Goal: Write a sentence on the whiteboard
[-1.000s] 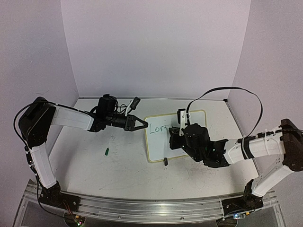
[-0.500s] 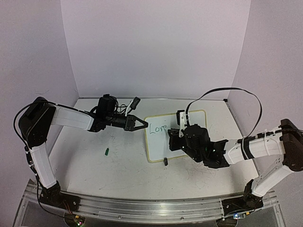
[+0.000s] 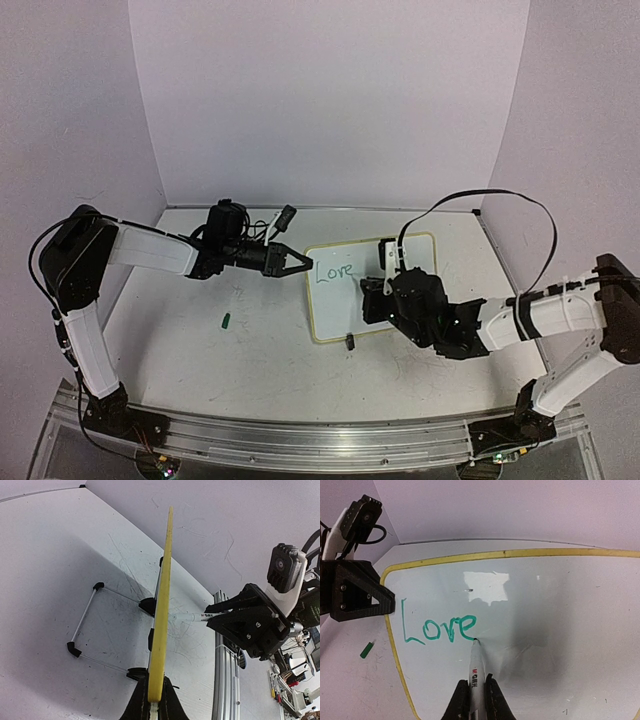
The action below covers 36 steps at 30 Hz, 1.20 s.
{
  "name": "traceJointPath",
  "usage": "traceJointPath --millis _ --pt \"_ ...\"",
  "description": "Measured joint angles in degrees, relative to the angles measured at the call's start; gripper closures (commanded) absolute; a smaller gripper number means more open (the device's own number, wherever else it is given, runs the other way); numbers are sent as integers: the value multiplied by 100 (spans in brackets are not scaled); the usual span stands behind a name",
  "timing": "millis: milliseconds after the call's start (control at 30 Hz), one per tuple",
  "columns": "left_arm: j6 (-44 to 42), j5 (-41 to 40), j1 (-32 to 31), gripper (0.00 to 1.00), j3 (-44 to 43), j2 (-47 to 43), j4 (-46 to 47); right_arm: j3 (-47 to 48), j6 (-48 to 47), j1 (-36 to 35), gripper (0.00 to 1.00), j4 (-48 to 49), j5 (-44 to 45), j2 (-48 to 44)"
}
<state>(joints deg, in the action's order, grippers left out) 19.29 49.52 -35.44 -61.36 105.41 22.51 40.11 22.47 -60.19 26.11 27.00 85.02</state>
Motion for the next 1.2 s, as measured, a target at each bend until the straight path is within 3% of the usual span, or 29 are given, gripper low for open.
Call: traceJointPath --millis 667,1200 --pt "-102 -271 -61 100 258 -175 52 -688 -957 34 100 -416 -183 -2313" --pt "-218 -302 -68 100 257 -205 -4 -593 -1194 43 100 -708 -247 -1981"
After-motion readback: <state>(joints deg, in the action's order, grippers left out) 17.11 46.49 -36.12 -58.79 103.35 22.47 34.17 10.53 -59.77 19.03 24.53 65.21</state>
